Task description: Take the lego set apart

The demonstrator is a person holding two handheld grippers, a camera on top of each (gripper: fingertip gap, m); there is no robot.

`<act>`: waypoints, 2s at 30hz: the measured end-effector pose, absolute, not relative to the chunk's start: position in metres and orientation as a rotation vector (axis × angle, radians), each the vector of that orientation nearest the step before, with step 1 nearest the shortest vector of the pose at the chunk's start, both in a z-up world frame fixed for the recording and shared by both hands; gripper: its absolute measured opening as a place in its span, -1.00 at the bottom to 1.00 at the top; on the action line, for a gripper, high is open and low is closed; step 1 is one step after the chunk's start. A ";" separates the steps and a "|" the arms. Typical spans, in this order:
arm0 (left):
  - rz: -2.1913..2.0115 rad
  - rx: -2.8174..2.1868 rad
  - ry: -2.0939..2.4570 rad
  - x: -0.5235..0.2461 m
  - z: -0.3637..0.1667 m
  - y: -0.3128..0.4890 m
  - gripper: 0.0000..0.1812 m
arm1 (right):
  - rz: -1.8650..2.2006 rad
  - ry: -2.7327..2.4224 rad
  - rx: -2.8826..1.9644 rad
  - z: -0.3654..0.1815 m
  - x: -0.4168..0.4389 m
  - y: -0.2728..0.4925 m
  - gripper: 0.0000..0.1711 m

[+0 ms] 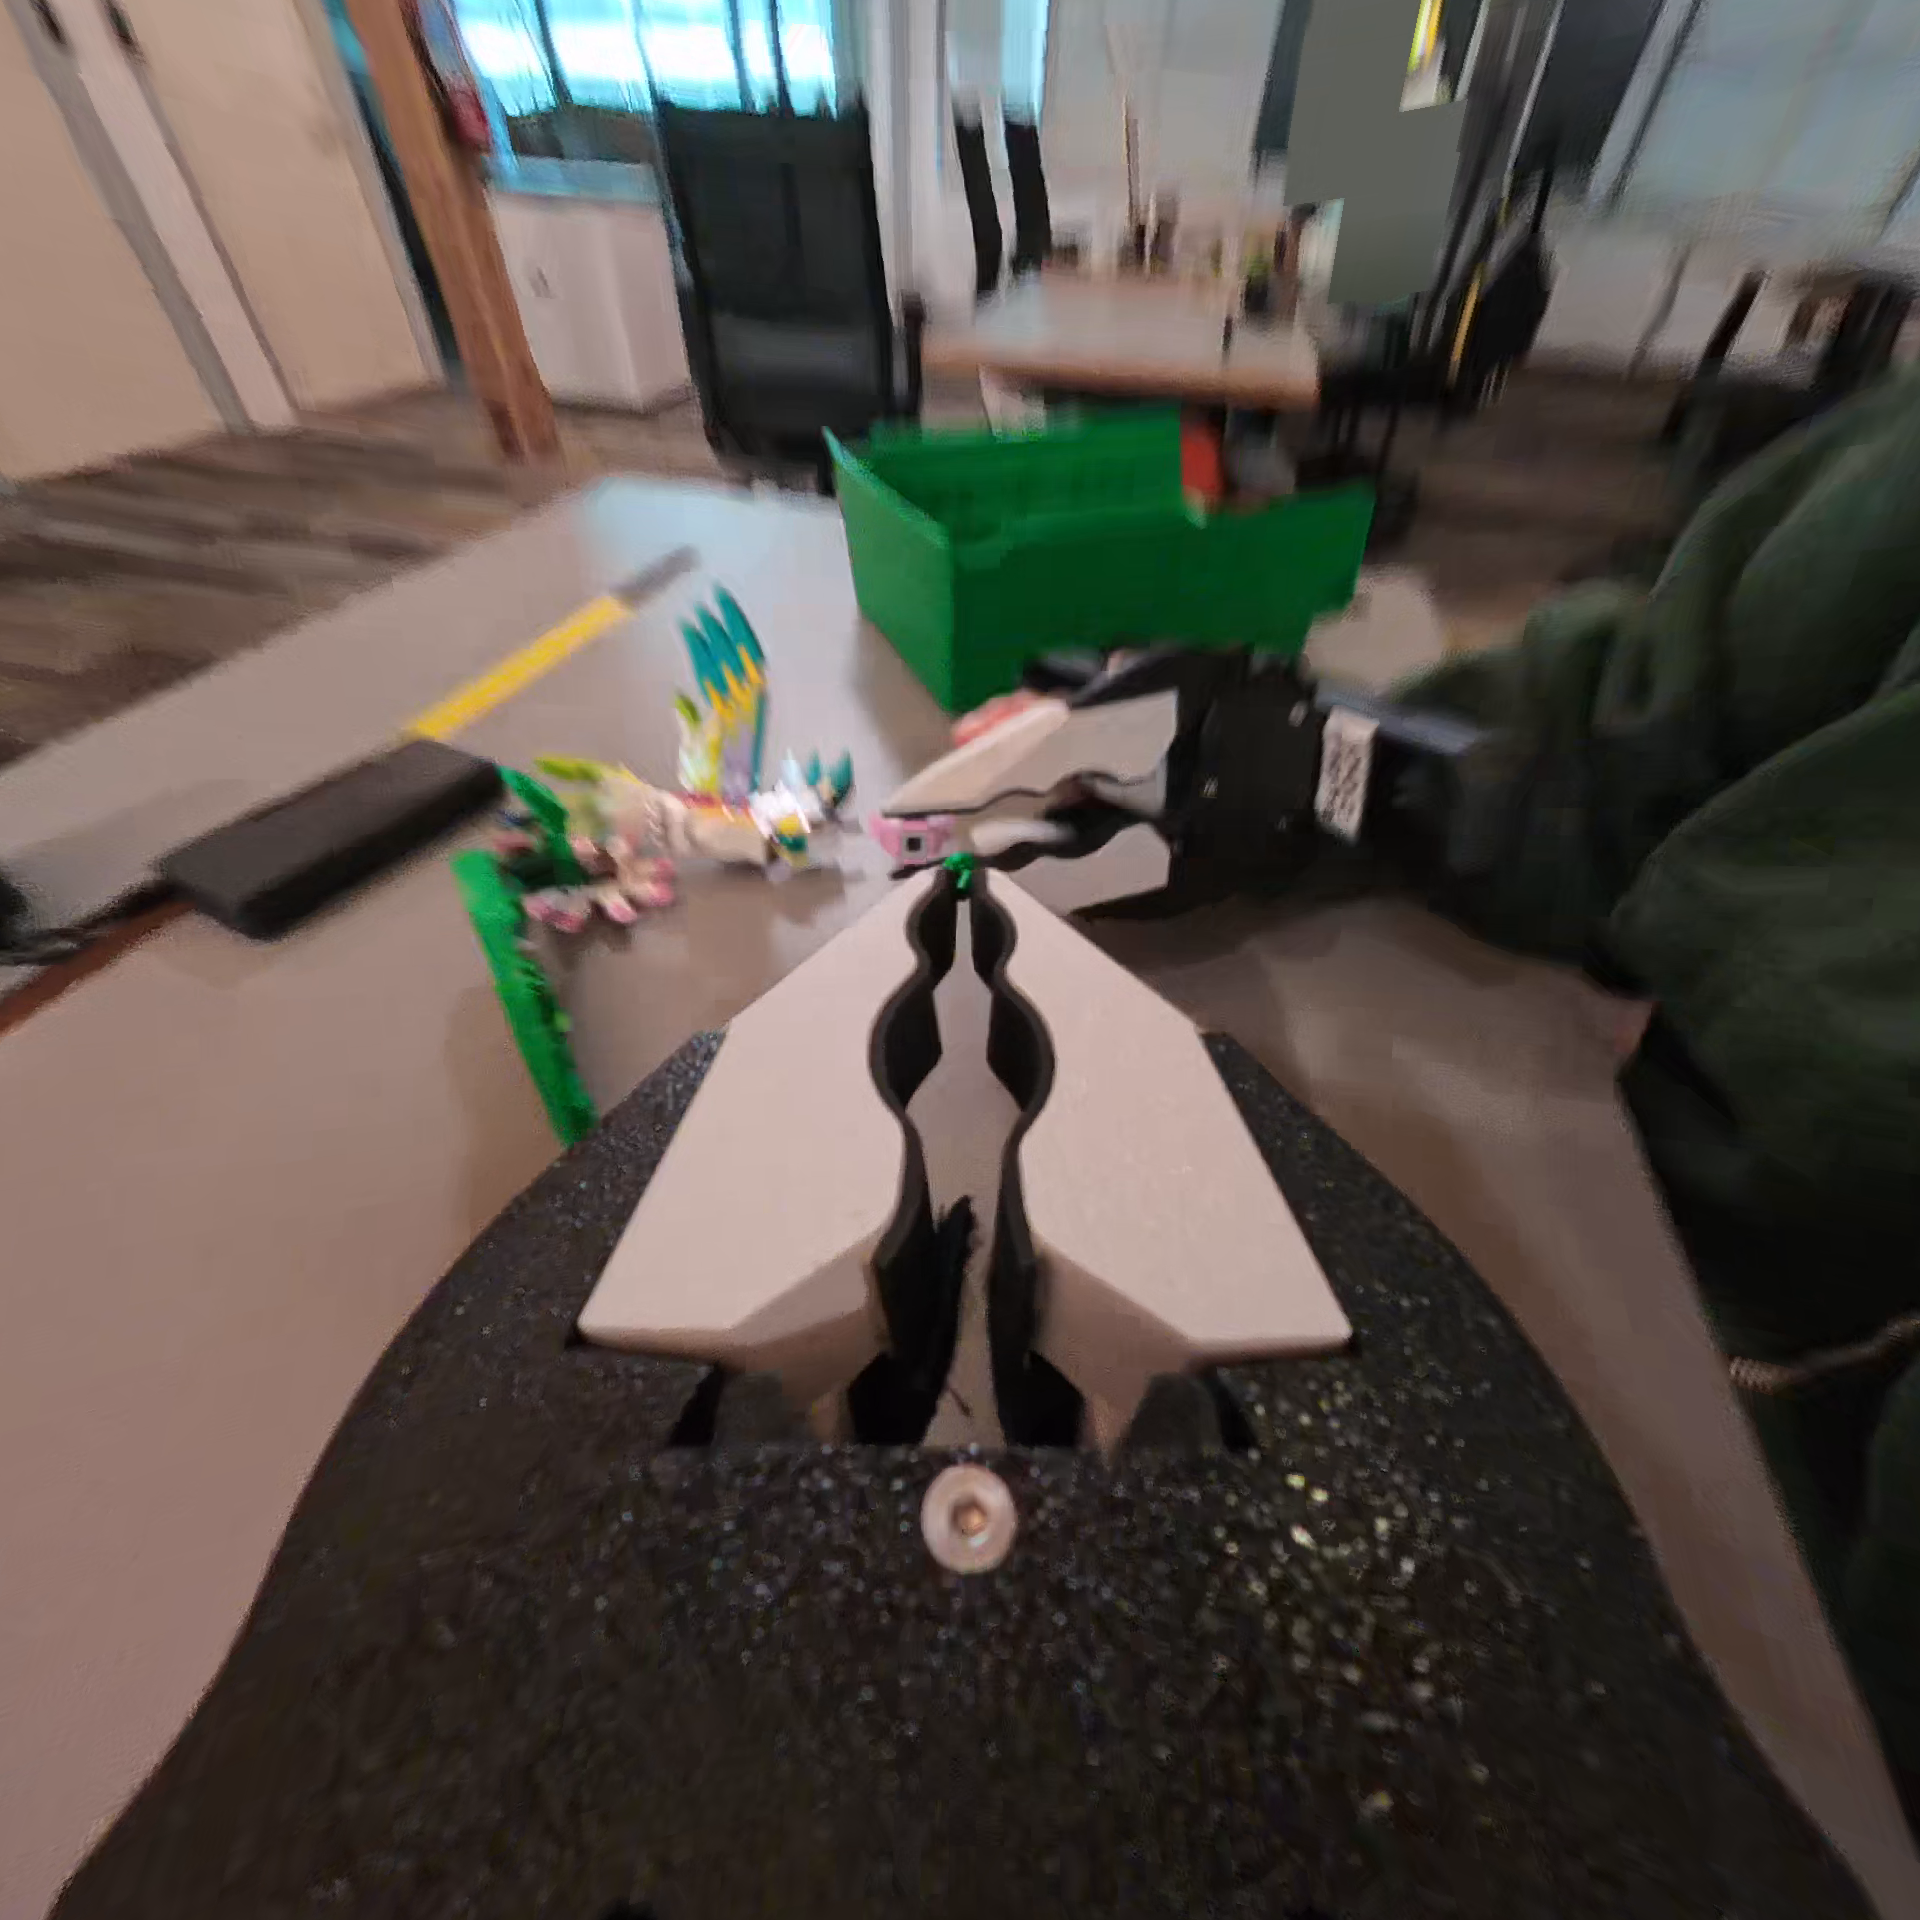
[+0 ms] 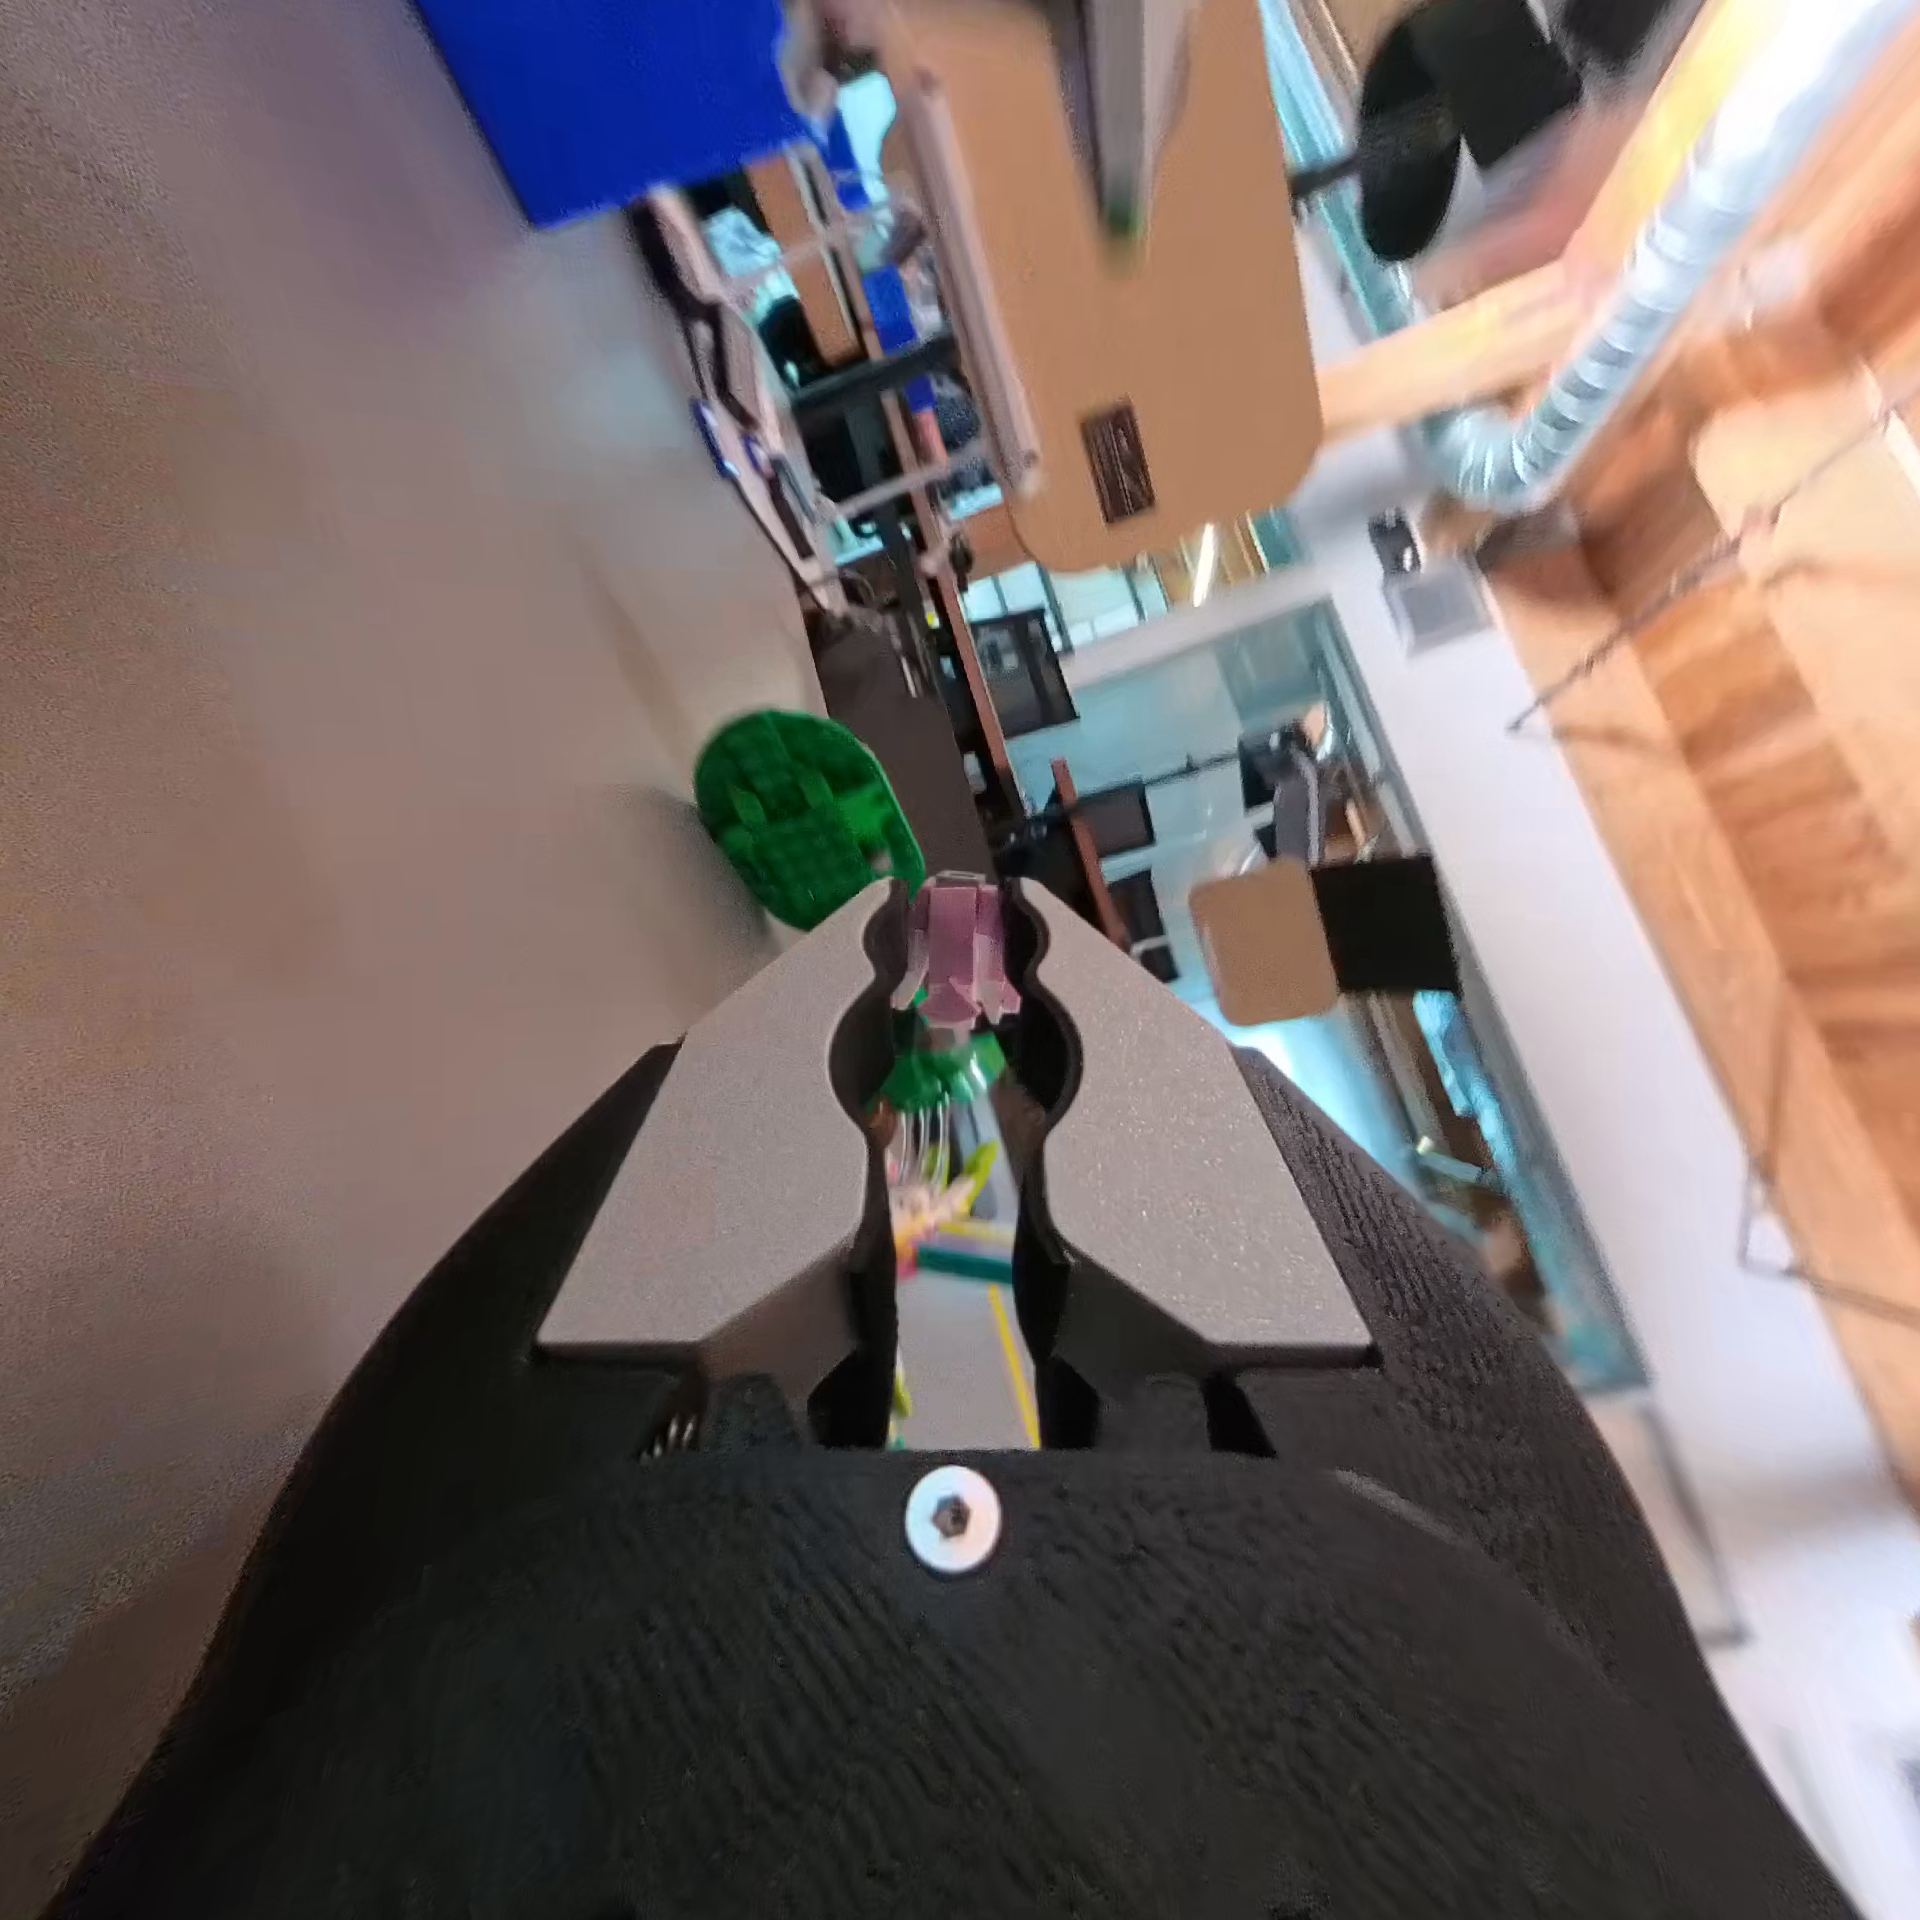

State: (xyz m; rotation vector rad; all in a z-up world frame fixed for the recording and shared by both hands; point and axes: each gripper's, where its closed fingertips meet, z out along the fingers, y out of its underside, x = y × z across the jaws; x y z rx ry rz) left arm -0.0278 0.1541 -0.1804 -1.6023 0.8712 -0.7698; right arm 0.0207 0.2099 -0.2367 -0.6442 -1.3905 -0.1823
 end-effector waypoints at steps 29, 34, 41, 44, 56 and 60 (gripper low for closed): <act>0.345 -1.202 1.095 0.020 -0.198 0.181 -0.55 | 1.985 -0.386 -1.405 -0.189 0.023 0.205 -0.81; 0.416 -1.142 1.075 0.029 -0.200 0.188 -0.64 | 2.064 -0.353 -1.453 -0.196 0.016 0.197 -0.81; 0.646 -0.996 1.133 0.029 -0.200 0.185 -0.85 | 2.076 -0.319 -1.502 -0.202 0.014 0.195 -0.81; 0.630 -1.050 1.122 0.025 -0.203 0.188 -0.92 | 2.025 -0.334 -1.504 -0.204 0.017 0.200 -0.81; 0.082 -1.411 0.830 0.009 -0.204 0.199 -0.94 | 0.952 -0.970 -1.250 -0.206 0.017 0.193 -0.51; -0.009 -1.434 0.869 0.014 -0.209 0.194 -0.94 | 0.834 -0.980 -1.214 -0.206 0.019 0.195 -0.78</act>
